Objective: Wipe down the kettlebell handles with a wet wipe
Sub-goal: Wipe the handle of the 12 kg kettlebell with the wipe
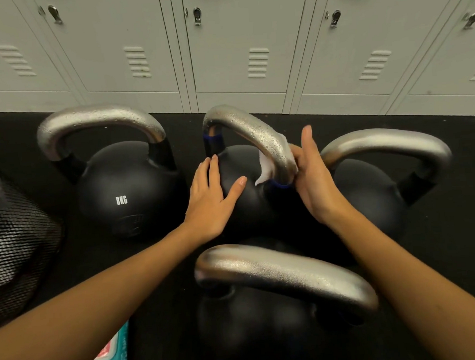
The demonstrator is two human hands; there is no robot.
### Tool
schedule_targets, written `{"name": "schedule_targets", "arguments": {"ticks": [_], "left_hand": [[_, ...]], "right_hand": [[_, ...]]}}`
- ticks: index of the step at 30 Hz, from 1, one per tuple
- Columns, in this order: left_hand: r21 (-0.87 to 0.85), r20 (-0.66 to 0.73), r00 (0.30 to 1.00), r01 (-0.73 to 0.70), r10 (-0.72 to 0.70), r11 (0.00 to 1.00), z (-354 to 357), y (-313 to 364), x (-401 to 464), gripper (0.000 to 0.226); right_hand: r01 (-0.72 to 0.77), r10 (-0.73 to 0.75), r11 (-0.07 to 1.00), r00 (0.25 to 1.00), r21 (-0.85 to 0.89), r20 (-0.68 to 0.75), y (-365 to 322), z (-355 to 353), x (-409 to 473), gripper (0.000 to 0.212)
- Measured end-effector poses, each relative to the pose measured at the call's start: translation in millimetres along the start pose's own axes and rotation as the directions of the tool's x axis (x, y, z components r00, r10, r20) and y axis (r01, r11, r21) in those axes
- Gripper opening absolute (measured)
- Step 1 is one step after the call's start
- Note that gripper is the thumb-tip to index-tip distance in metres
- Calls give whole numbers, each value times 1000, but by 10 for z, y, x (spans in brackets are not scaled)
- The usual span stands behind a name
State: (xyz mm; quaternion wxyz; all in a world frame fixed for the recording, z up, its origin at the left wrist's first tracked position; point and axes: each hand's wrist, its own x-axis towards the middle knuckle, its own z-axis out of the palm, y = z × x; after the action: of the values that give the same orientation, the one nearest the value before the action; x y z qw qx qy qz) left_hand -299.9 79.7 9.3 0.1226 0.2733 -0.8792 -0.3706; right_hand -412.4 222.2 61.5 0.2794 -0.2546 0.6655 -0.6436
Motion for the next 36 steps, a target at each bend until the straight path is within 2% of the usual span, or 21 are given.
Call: {"name": "schedule_targets", "arguments": {"ticks": [5, 8, 10, 15, 17, 19, 22, 26, 27, 29, 33, 36], "left_hand": [[-5, 14, 1000, 0, 0, 1000, -7, -12, -1, 76], [-9, 30, 999, -10, 10, 1000, -26, -19, -6, 76], [-9, 33, 999, -14, 14, 1000, -37, -23, -6, 76], [-13, 64, 998, -14, 15, 1000, -64, -25, -23, 78], [-16, 65, 998, -12, 13, 1000, -68, -27, -22, 78], [-9, 60, 998, -13, 14, 1000, -60, -26, -22, 78], [8, 54, 998, -16, 16, 1000, -61, -24, -24, 78], [18, 37, 999, -23, 22, 1000, -64, -28, -28, 78], [18, 31, 999, -25, 25, 1000, -63, -28, -30, 78], [21, 24, 999, -28, 28, 999, -60, -29, -34, 78], [21, 44, 999, -22, 21, 1000, -79, -15, -41, 78], [33, 59, 998, -20, 18, 999, -91, -7, -48, 77]], "right_hand": [[-88, 76, 986, 993, 144, 88, 58, 3, 80, 75], [-90, 78, 985, 993, 144, 87, 150, -12, 35, 66], [-75, 63, 986, 995, 151, 82, 140, -8, -21, 60], [48, -63, 982, 995, 184, 80, 143, -66, -265, 62], [83, -94, 990, 991, 112, 91, 166, -70, -366, 53], [119, -119, 993, 993, -22, 7, 169, -53, -438, 39], [318, -336, 901, 942, -295, -12, 175, -23, -475, 47], [435, -458, 776, 887, -457, 67, 36, 10, -279, 48], [438, -452, 766, 887, -470, 90, -26, 26, -216, 47], [394, -393, 815, 915, -426, 95, -130, 41, -124, 45], [163, -170, 969, 985, -185, -19, -66, 47, -111, 34], [91, -97, 992, 993, -87, -67, 145, 57, -211, 37]]}}
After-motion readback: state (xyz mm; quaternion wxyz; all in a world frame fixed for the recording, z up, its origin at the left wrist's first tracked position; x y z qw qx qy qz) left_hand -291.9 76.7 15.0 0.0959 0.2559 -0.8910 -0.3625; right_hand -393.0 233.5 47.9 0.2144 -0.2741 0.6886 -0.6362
